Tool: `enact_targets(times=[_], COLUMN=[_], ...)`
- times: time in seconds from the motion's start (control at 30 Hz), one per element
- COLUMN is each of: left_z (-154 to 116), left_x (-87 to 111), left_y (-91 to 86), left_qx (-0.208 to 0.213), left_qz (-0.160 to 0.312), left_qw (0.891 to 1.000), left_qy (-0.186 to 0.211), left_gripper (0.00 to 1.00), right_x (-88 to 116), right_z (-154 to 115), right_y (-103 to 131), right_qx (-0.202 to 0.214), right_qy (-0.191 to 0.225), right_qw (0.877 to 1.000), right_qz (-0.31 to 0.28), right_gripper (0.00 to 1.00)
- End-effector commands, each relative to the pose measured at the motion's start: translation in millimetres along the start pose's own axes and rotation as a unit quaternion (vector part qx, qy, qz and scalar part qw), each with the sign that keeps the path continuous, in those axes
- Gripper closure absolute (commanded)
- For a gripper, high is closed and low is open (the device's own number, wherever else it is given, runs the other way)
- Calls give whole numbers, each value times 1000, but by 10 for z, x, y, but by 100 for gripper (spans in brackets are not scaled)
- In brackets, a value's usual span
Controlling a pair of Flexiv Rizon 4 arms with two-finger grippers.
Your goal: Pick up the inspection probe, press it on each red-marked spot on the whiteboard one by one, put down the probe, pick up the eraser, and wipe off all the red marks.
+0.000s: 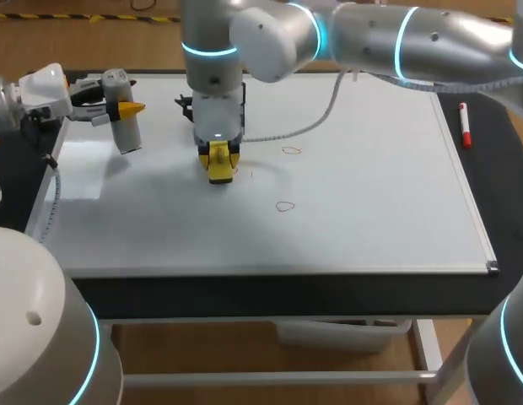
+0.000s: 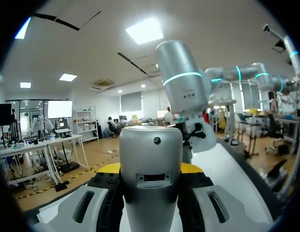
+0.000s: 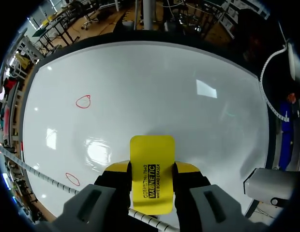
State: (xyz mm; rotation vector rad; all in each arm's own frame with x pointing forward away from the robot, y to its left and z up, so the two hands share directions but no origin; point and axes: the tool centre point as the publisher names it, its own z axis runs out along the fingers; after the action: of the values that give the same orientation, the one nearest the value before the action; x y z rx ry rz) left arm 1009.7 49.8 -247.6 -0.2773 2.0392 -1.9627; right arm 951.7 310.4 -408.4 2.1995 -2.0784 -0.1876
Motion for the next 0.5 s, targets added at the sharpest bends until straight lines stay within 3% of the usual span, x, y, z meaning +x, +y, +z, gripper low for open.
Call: enact_targets(times=[0.03, 0.5], left_z=[0, 0], left_x=[6, 6], left_y=[-10, -10], left_qx=[0, 0], left_qz=[1, 1], left_qw=[1000, 1000], left_qy=[-1, -1], left_gripper=[100, 100], right_x=[-61, -63], right_z=[37, 105], right_y=[-62, -70], right_qx=[-2, 7], right_qy=[10, 9], right_qw=[1000, 1000], right_qz=[-1, -11], right_gripper=[100, 100])
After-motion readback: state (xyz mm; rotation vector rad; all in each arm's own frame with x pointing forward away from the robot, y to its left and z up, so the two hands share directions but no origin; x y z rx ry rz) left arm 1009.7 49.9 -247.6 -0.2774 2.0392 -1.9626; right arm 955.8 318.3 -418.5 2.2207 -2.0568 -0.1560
